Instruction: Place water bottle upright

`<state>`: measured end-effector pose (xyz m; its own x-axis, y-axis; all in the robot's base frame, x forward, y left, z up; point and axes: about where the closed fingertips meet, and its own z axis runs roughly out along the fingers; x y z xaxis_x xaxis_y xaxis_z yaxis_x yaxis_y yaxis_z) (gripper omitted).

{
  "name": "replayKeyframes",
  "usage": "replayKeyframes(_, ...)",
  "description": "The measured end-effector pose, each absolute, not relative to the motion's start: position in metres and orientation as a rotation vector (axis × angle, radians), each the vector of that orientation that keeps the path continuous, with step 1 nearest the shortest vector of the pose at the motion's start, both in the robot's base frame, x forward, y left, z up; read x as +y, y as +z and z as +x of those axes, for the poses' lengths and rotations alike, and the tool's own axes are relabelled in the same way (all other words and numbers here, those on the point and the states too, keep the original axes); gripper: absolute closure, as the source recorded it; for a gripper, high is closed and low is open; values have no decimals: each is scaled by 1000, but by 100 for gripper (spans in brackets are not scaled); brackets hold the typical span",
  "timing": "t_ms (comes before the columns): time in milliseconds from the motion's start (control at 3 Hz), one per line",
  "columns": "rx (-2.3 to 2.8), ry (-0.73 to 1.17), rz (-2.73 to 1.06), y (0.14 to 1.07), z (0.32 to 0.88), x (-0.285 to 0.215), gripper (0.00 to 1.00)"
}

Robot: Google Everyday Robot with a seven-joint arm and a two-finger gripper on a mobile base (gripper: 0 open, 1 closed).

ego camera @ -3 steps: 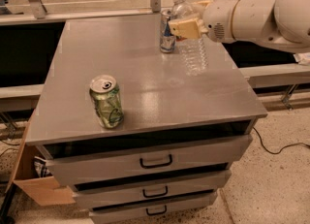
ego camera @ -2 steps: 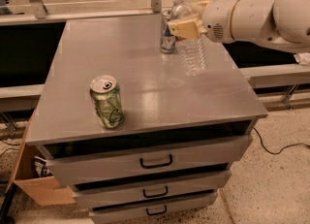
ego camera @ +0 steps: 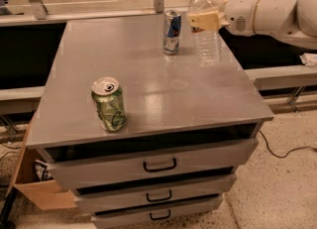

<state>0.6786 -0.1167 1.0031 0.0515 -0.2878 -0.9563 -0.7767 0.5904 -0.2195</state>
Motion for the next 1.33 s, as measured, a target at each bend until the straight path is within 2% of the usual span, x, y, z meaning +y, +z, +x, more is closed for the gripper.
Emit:
replayKeyframes(667, 1394, 596, -885, 1011, 700, -159, 100)
replayKeyframes(1333, 1327, 727, -863, 980, 692, -158, 100)
